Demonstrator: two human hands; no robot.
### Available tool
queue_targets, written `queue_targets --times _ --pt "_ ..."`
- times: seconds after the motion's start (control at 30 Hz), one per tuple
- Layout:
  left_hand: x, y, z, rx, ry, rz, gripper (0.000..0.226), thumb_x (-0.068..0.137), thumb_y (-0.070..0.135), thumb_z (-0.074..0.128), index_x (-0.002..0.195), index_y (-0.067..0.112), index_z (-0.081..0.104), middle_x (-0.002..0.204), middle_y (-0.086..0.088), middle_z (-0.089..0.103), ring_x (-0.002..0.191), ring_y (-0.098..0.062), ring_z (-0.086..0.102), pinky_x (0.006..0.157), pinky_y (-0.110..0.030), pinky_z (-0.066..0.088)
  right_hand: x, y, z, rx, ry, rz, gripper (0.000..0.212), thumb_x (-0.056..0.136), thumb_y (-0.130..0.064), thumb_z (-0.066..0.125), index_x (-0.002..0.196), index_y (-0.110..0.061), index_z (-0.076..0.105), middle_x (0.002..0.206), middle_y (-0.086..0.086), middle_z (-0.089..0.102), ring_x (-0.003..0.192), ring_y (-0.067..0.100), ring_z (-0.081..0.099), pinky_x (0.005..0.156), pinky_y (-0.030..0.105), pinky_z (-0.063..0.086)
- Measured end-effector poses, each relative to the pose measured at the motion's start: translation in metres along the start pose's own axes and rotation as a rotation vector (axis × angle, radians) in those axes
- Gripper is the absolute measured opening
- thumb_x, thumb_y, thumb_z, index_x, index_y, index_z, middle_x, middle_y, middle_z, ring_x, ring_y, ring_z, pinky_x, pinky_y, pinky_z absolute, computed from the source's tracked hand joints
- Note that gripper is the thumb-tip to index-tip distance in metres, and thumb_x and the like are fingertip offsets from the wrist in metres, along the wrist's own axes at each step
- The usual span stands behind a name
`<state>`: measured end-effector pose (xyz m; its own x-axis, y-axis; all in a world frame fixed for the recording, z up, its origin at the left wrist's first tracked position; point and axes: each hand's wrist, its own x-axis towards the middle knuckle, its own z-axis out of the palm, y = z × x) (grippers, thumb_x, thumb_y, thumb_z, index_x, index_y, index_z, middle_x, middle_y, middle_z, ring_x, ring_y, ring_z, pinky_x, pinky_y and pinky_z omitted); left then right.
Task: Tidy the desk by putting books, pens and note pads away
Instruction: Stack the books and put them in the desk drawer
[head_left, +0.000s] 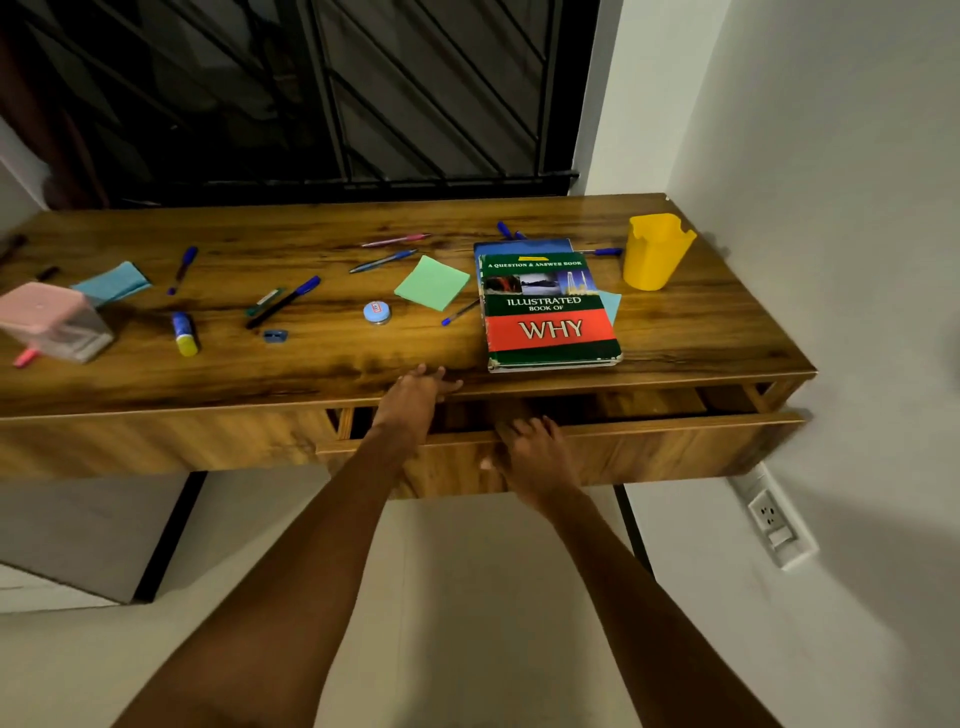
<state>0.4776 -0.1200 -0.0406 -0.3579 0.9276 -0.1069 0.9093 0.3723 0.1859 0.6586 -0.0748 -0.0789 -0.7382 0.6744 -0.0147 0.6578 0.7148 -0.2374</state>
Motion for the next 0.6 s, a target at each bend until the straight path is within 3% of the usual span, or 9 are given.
queue_targets --times 0.2,0.27,0.4,0.6 --pt "-0.009 0.008 0.005 0.102 0.032 -0.014 0.056 0.096 0.01 0.047 0.145 0.032 0.031 0.157 0.0 0.024 0.146 -0.025 0.016 0.118 -0.046 0.02 0.005 -0.007 -0.026 0.09 -0.109 0.096 0.024 0.093 -0.029 0.056 0.112 -0.016 0.063 0.111 0.007 0.065 0.107 0.024 0.06 0.09 0.034 0.046" --pt "-0.019 0.009 0.012 0.064 0.087 -0.023 0.049 0.096 0.025 0.048 0.143 0.029 0.036 0.154 0.0 0.031 0.144 -0.024 0.021 0.118 -0.045 0.018 0.002 -0.009 -0.031 0.11 -0.139 0.112 0.027 0.089 -0.028 0.062 0.114 -0.016 0.064 0.11 0.005 0.065 0.104 0.022 0.062 0.087 0.033 0.047" --pt "-0.06 0.002 0.033 -0.071 0.218 0.113 0.039 0.094 0.039 0.049 0.129 0.023 0.057 0.136 0.003 0.054 0.128 -0.017 0.039 0.107 -0.032 0.031 -0.008 -0.01 -0.038 0.127 -0.21 0.128 0.034 0.079 -0.03 0.073 0.11 -0.019 0.067 0.111 0.001 0.066 0.106 0.02 0.061 0.089 0.033 0.045" --pt "-0.097 0.01 0.034 -0.251 -0.122 0.079 0.04 0.085 0.053 0.056 0.113 0.028 0.068 0.114 0.003 0.067 0.108 -0.015 0.059 0.093 -0.032 0.045 -0.026 -0.017 -0.046 0.065 -0.306 0.153 0.038 0.069 -0.034 0.081 0.104 -0.022 0.071 0.11 -0.001 0.067 0.108 0.02 0.058 0.087 0.033 0.044"
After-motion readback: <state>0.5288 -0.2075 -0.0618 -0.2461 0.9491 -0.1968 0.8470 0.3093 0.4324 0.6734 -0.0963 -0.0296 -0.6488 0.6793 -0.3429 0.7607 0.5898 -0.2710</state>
